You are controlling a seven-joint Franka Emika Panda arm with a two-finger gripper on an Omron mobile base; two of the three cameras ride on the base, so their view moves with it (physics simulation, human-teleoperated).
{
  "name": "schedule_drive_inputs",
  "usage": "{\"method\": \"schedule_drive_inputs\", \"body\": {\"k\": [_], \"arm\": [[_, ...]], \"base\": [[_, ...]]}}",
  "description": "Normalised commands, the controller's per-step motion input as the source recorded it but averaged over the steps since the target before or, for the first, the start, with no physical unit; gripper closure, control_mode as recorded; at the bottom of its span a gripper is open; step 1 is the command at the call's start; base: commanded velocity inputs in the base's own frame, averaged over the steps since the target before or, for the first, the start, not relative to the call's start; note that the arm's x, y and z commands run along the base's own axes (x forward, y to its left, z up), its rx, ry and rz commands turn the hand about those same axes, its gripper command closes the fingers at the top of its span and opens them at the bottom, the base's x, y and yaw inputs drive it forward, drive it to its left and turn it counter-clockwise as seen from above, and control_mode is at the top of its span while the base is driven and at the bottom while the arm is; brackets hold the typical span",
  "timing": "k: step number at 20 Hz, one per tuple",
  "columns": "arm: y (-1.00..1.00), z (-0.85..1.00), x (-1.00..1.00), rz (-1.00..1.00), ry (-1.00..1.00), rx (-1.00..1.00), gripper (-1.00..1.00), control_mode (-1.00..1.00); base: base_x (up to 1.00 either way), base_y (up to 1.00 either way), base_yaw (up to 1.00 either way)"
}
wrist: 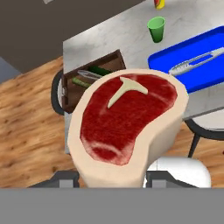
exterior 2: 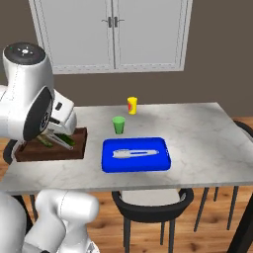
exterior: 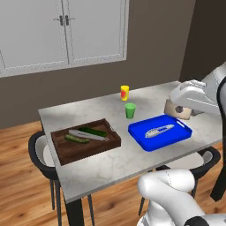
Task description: Gather the cucumber and squash from the fridge and place them on a tray on the dining counter. Then gather the steak and chicken drumstick from the fridge and place them on the other tray.
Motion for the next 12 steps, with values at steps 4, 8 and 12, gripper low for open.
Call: {"method": "schedule_drive_inputs", "body": {"k": [4, 8, 12], "arm": [[0.0, -0.2, 0.5, -0.18, 0.12, -0.02, 1.0, -1.0], [-0.12, -0.32, 0.26, -0.09, 0.0, 0.0, 1.0, -1.0], [-0.26, -0.37, 0.12, -0.02, 0.0, 0.0, 1.0, -1.0]], "base": [[0.0, 0.0, 0.0], [0.0, 0.0, 0.0], [0.0, 0.0, 0.0]]}}
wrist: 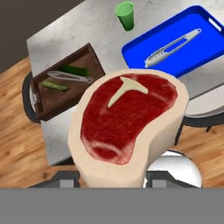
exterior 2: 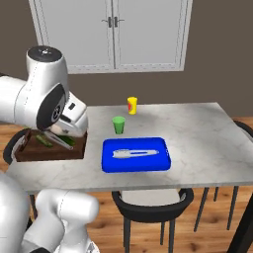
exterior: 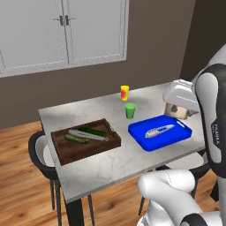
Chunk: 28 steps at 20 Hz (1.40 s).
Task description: Gather the cucumber and squash from the fridge and place them on a tray on the dining counter. Then gather the steak and chicken drumstick from the fridge and place them on the other tray.
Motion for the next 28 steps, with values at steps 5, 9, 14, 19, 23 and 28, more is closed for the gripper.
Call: {"method": "schedule_drive_inputs", "body": {"k": [5, 9, 14, 19, 23, 28], "arm": [[-0.22, -0.44, 0.34, 0.0, -0.02, 0.0, 1.0, -1.0], [-0.05, -0.46, 0.64, 0.0, 0.0, 0.0, 1.0, -1.0], [-0.01, -0.44, 0.56, 0.0, -0.03, 0.0, 1.0, -1.0], [0.0, -0.41, 0.25, 0.0, -0.07, 0.0, 1.0, -1.0], [0.0, -0.44, 0.25, 0.0, -0.07, 0.0, 1.0, -1.0], [0.0, -0.29, 0.44, 0.0, -0.02, 0.0, 1.0, -1.0]], "base": [[0.0, 0.0, 0.0], [0.0, 0.0, 0.0], [0.0, 0.0, 0.0], [0.0, 0.0, 0.0], [0.0, 0.0, 0.0], [0.0, 0.0, 0.0]]}}
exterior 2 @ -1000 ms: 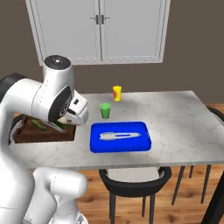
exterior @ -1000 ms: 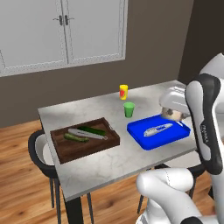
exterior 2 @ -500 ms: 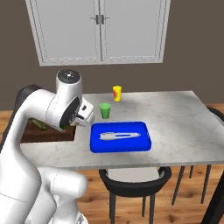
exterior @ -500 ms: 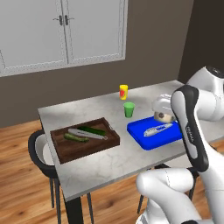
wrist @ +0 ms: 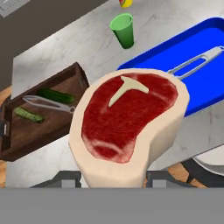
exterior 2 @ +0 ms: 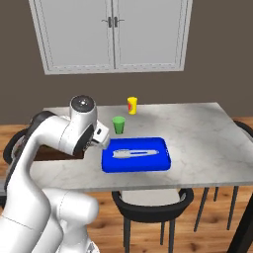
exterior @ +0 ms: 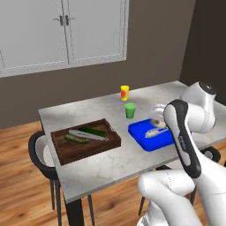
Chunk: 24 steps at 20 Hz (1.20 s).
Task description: Gather the cucumber and squash from the fridge and place them on a tray on the dining counter. Then gather the steak and chicken drumstick from the fridge and place them on the other tray.
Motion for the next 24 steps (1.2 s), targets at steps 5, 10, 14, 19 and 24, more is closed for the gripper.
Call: {"method": "schedule_drive_inputs", "body": {"k": [5, 10, 14, 19, 24], "arm": [[-0.02, -0.21, 0.48, 0.0, 0.0, 0.0, 1.0, -1.0], [-0.11, -0.09, 0.42, 0.0, 0.05, 0.0, 1.0, -1.0], [-0.12, -0.11, 0.36, 0.0, 0.1, 0.0, 1.0, -1.0], [-0.15, -0.18, 0.37, 0.0, 0.04, 0.0, 1.0, -1.0], [-0.2, -0.29, 0.25, 0.0, 0.0, 0.0, 1.0, -1.0]], "base": [[0.0, 0.0, 0.0], [0.0, 0.0, 0.0], [0.0, 0.0, 0.0], [0.0, 0.0, 0.0], [0.0, 0.0, 0.0]]}}
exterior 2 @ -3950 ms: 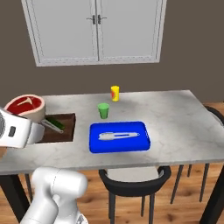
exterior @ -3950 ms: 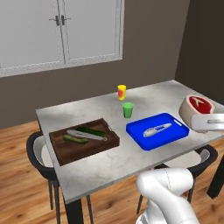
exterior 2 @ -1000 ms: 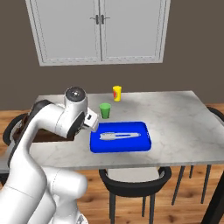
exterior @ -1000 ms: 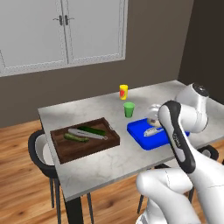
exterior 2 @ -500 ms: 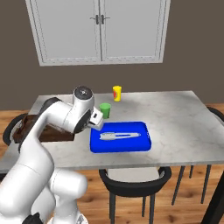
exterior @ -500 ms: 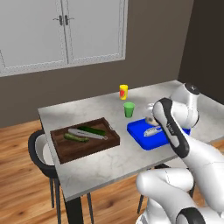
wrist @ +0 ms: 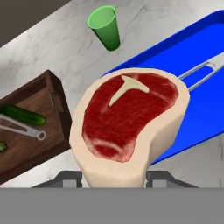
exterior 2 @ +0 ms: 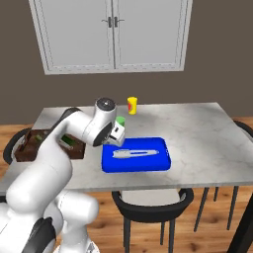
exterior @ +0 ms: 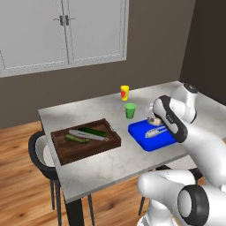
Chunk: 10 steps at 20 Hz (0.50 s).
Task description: Gather the cucumber and squash from the fridge and place them on a tray on the dining counter. Then gather the steak and chicken drumstick from the fridge and place them on the other tray.
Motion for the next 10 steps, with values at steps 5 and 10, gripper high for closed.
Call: {"method": "schedule_drive_inputs", "body": {"k": [5, 10], "arm": [[-0.03, -0.27, 0.12, 0.0, -0.04, 0.0, 1.0, -1.0], [-0.05, -0.13, 0.31, 0.0, 0.0, 0.0, 1.0, -1.0]], "base": [[0.0, 0.0, 0.0], [0.0, 0.0, 0.0]]}}
